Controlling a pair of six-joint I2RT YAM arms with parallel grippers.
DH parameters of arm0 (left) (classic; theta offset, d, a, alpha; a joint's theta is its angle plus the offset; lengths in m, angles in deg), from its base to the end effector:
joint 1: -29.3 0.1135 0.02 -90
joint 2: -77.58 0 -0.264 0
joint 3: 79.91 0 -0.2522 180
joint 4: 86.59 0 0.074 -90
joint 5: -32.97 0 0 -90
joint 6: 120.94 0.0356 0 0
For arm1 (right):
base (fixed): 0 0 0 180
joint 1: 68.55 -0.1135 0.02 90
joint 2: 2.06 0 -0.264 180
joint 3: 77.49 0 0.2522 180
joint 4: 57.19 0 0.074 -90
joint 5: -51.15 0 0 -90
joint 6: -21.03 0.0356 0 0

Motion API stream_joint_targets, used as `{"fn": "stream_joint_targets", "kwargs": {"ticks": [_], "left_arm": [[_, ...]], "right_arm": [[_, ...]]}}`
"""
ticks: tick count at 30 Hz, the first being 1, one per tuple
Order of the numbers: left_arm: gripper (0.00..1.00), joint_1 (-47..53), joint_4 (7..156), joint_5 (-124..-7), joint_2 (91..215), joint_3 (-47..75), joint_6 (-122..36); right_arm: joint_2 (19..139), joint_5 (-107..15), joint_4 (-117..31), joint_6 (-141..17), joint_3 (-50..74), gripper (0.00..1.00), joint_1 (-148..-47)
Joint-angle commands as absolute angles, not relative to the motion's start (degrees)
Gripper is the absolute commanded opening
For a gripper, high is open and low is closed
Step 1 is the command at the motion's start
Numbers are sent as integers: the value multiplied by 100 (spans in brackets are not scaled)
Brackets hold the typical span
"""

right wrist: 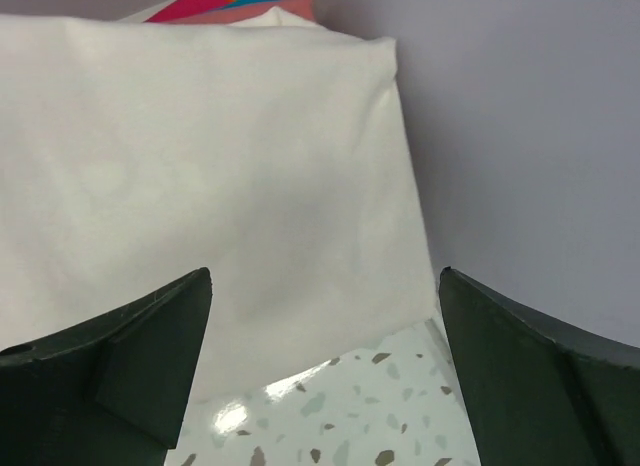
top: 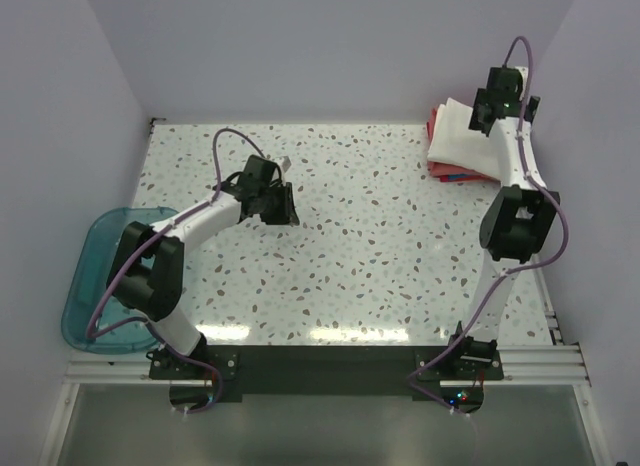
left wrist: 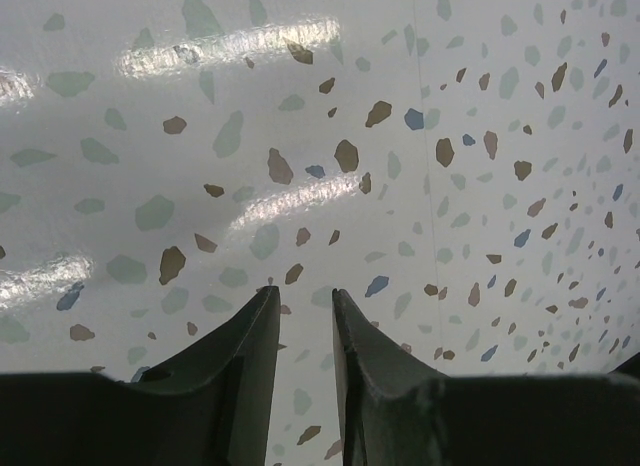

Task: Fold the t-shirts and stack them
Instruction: Neatly place the folded tshirt to the corner, then reset both grippers

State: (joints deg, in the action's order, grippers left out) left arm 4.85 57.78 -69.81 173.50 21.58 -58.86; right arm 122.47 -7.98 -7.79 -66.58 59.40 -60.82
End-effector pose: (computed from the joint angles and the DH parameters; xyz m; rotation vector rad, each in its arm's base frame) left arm 0.3183 -0.1534 0.2138 0.0184 2.5866 -0.6410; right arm 0.4925 -0.0853 0.3220 0.4874 2.1297 -0.6472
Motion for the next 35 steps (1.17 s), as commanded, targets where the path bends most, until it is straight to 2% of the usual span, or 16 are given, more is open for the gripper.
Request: {"fn": "stream_joint_targets", "kwargs": {"ticks": [1, 8, 17, 22, 29, 35], "left_arm": [[33, 477, 6014, -7022, 16987, 2173, -5906], [33, 451, 5935, -6811, 16609, 2182, -5915], [34, 442, 5996, -6416, 15767, 2814, -5915], [34, 442, 6163, -6266, 15300, 3368, -6003], [34, 442, 6445, -6213, 14772, 3948, -6126], [34, 442, 6410, -6284, 14711, 3879, -6117]], "right_arm": [[11265, -1494, -1116, -6054, 5189, 99, -6371], [9763, -1714, -1995, -5588, 2981, 99, -7556], [7838, -2855, -2603, -4631, 256, 99, -9375], [6889, -3401, -2629, -4217, -1035, 99, -9649], [6264, -2902, -2041, -4286, -1451, 99, -9650], [5947, -2489, -2092, -4305, -1398, 99, -9658]]}}
